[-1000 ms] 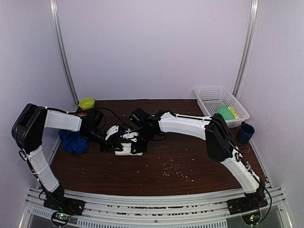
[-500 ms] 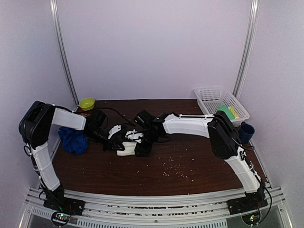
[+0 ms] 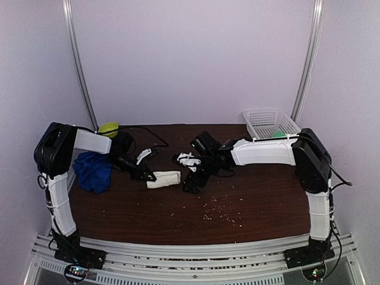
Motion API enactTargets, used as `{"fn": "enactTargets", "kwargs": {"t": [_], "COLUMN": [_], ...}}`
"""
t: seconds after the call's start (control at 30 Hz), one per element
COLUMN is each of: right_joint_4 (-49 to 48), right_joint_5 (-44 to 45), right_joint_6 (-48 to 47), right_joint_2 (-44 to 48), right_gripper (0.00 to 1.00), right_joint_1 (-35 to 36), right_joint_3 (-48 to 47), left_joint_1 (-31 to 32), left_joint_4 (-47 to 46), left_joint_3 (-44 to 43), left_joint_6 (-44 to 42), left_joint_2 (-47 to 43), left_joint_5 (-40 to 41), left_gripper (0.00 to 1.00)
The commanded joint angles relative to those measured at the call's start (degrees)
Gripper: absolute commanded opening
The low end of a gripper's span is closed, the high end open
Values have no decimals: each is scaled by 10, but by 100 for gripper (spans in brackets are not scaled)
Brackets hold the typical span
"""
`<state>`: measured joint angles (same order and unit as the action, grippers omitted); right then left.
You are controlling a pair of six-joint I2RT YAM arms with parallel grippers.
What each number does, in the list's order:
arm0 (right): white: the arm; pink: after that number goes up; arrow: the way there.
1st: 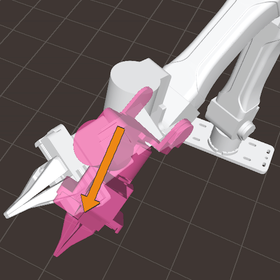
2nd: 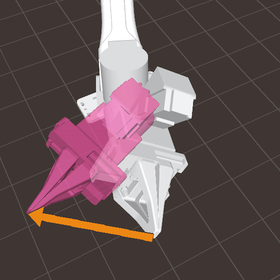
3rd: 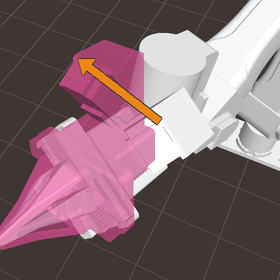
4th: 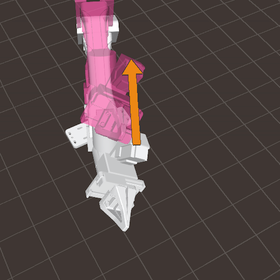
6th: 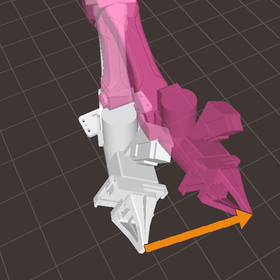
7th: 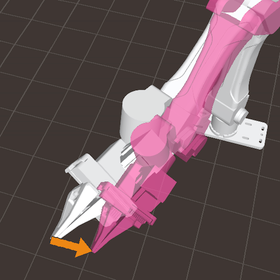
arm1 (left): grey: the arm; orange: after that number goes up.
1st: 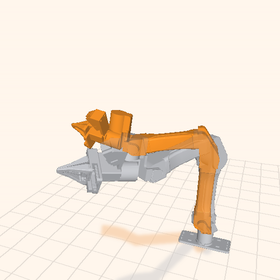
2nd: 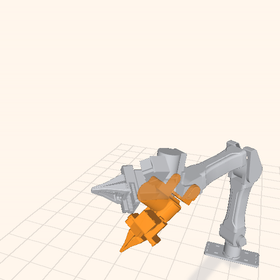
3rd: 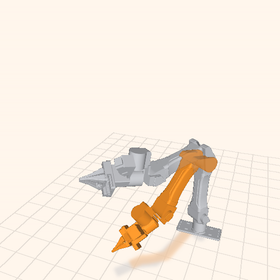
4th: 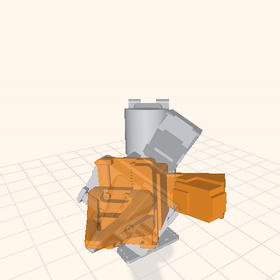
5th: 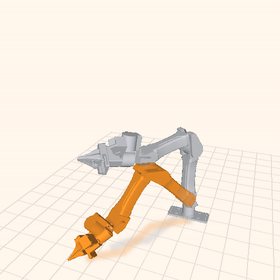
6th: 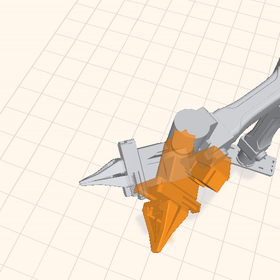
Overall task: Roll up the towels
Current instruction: Roll the towel at the center of the board.
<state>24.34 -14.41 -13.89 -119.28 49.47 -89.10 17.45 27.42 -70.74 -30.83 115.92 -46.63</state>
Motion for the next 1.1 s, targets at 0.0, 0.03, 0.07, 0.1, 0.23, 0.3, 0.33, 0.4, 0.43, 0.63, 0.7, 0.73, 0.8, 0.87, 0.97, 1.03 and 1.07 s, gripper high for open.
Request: {"fn": "enactTargets", "kwargs": {"t": [0.0,0.03,0.07,0.1,0.23,0.3,0.33,0.4,0.43,0.63,0.7,0.73,0.8,0.87,0.97,1.03,1.07], "right_joint_4": [-66,-98,-141,-195,-310,-310,-306,-309,-324,-319,-264,-240,-223,-252,-261,-231,-215], "right_joint_5": [113,134,144,146,148,112,95,80,81,38,27,27,31,40,34,13,3], "right_joint_6": [70,54,44,44,95,95,83,44,17,-141,-176,-190,-213,-226,-246,-259,-265], "right_joint_2": [59,79,105,128,170,158,150,137,133,69,26,3,-28,-40,-53,-69,-77], "right_gripper": [100,100,100,100,100,100,100,100,100,96,91,90,89,89,90,88,88], "right_joint_1": [10,13,15,16,15,13,14,17,19,17,16,15,14,13,11,9,8], "right_joint_3": [46,78,118,162,248,244,238,233,237,174,111,79,43,40,27,1,-12], "left_joint_1": [-10,-10,-10,-10,-10,-9,-9,-8,-10,-9,-9,-9,-9,-9,-9,-9,-9], "left_joint_4": [42,46,46,47,51,60,64,76,84,126,133,134,134,134,137,138,138], "left_joint_3": [-22,-27,-31,-35,-52,-63,-69,-78,-83,-105,-108,-108,-108,-107,-107,-106,-106], "left_joint_6": [28,32,40,52,86,86,85,76,69,34,28,27,25,22,16,12,9], "left_joint_2": [46,49,51,55,71,79,82,85,88,113,120,121,124,125,127,127,127], "left_joint_5": [73,73,74,73,54,52,53,56,55,56,53,55,56,57,58,58,58], "left_gripper": [0,0,0,0,0,0,0,0,0,0,0,0,0,0,0,0,0]}}
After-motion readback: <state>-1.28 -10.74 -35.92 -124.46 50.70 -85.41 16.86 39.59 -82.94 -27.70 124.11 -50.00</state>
